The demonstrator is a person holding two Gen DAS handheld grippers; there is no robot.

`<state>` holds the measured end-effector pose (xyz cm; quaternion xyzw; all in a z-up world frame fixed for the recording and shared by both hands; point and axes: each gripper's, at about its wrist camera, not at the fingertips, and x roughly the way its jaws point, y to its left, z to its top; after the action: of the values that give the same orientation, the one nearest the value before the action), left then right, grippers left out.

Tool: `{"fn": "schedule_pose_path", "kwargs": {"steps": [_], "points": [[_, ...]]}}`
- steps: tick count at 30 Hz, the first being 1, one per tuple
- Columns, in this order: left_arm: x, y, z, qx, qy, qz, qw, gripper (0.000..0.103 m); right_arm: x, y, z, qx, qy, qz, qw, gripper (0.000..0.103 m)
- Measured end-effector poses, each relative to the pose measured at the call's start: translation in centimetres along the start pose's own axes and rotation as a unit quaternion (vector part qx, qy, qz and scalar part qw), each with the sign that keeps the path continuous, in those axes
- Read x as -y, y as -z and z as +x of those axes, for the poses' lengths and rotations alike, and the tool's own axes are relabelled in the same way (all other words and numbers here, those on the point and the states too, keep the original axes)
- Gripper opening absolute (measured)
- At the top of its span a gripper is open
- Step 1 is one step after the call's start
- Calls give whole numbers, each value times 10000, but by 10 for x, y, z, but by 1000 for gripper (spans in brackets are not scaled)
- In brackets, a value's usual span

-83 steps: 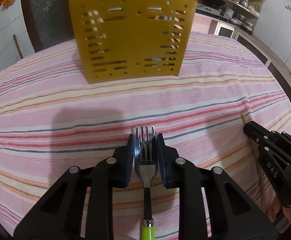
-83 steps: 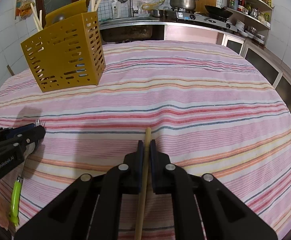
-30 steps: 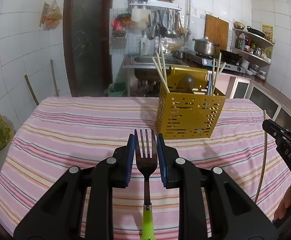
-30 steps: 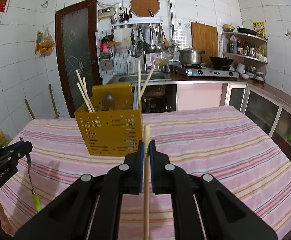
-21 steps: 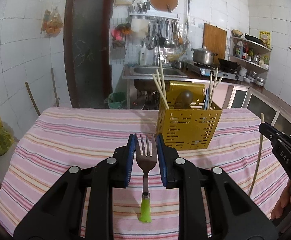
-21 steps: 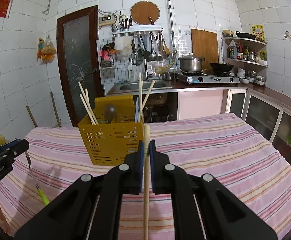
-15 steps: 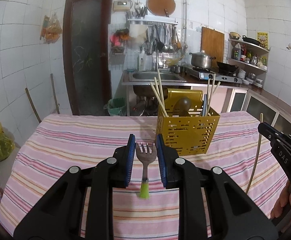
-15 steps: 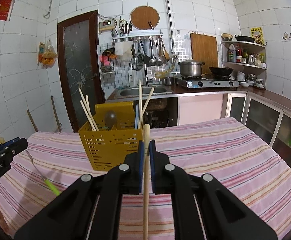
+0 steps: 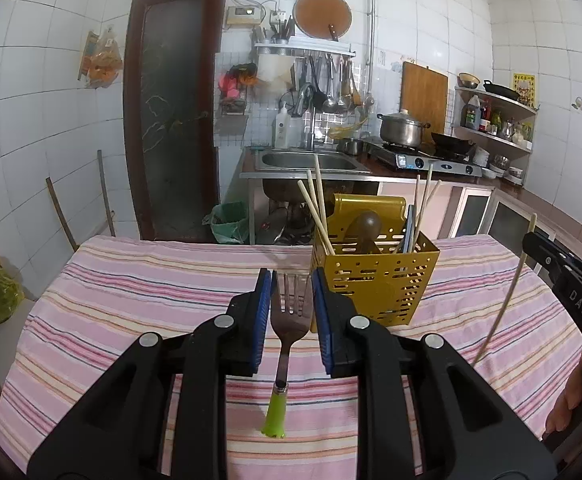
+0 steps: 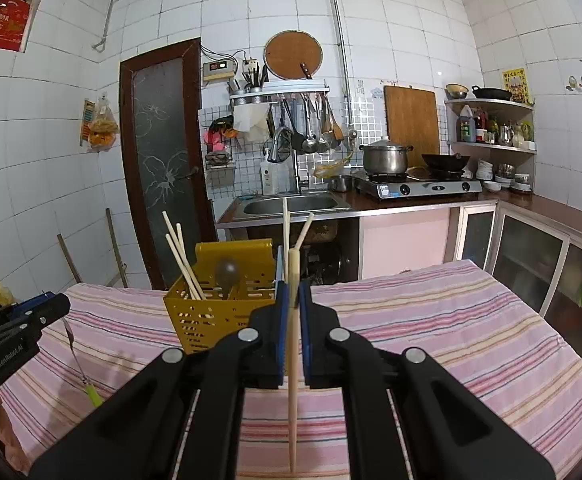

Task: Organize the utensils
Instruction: 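Carry the fork and chopstick up and lower both into the yellow holder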

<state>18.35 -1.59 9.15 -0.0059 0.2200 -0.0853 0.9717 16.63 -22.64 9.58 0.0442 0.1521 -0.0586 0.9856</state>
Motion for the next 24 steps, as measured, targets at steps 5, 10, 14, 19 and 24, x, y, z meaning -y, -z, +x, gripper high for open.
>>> {"fn": "schedule_pose_path", "kwargs": {"steps": [5, 10, 14, 19, 24], "points": [[-1, -1, 0, 17, 10, -2, 10000, 20, -3, -1, 3, 9, -35, -22, 10000, 6], [-1, -6, 0, 55, 20, -23, 10000, 20, -6, -6, 5, 28, -63, -66, 10000, 6], [2, -14, -5, 144, 75, 33, 9999, 20, -7, -13, 3, 96, -68, -103, 9999, 6], [5, -31, -11, 237, 282, 10, 9993, 20, -7, -35, -1, 259, -57, -148, 9995, 6], [15, -63, -15, 470, 456, 56, 9978, 20, -9, -65, -3, 468, -91, -190, 9987, 6]]}}
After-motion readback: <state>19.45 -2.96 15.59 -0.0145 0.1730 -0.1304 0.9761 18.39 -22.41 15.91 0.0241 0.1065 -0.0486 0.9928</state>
